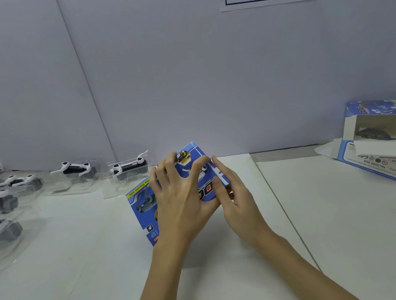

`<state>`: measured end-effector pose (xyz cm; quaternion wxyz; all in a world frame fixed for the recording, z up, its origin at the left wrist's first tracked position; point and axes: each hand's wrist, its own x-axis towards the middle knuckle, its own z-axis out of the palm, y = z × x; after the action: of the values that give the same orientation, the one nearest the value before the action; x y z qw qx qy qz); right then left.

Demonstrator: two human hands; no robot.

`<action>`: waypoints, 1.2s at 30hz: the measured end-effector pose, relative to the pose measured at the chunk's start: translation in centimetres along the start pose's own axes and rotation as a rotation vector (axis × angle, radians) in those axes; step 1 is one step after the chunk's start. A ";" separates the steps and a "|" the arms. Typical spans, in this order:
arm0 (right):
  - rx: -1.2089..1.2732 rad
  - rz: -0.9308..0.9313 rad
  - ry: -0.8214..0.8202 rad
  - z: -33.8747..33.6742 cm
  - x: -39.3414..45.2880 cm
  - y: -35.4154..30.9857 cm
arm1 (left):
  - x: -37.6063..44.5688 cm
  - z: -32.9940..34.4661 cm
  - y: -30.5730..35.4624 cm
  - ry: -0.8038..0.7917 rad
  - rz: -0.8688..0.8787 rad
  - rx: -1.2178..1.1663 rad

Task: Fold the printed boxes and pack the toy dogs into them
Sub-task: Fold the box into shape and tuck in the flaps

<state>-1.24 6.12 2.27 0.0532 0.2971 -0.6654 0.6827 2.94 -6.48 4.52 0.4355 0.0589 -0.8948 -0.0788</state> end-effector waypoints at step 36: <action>-0.021 0.081 0.116 0.1 0.2 1.1 | 0.7 1.5 0.8 -0.054 0.021 0.129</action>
<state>-1.90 5.87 1.43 0.0672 0.2291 -0.6798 0.6935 1.31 -5.70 4.26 0.4075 0.0755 -0.9099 -0.0183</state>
